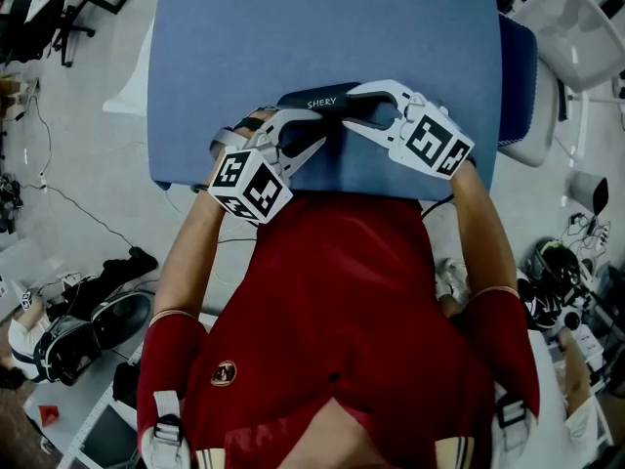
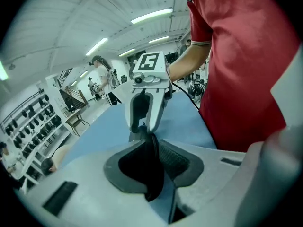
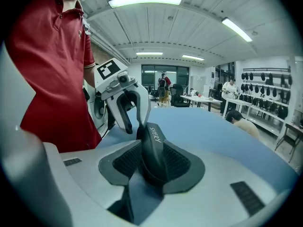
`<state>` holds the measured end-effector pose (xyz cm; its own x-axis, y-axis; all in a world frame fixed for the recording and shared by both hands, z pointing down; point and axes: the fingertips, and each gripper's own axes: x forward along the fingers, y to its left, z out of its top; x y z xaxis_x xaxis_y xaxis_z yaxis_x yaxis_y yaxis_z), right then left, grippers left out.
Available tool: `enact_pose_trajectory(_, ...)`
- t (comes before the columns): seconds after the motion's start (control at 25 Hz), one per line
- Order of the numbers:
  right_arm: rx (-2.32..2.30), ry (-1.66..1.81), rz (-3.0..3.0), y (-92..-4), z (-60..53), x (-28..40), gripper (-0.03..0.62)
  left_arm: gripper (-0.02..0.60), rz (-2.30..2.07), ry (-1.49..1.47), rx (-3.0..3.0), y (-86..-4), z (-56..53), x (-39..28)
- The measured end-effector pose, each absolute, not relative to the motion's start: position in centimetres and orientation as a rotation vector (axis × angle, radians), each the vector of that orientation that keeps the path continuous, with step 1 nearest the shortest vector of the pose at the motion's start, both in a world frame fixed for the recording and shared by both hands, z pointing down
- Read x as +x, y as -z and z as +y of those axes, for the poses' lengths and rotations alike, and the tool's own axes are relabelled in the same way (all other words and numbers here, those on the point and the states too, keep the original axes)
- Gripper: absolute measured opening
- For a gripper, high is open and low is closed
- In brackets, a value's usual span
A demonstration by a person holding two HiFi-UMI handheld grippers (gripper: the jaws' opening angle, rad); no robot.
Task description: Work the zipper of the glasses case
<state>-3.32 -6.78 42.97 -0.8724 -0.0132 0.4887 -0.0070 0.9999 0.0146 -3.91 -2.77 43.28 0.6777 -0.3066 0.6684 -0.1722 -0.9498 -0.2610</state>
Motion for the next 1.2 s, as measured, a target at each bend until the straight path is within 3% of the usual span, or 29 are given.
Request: enact_pose_trajectory(1.2, -0.189, 0.176, -2.572, -43.4, -8.3, -0.6, 0.129, 0.08, 0.558, 1.357, -2.761, -45.7, -5.4, -4.2)
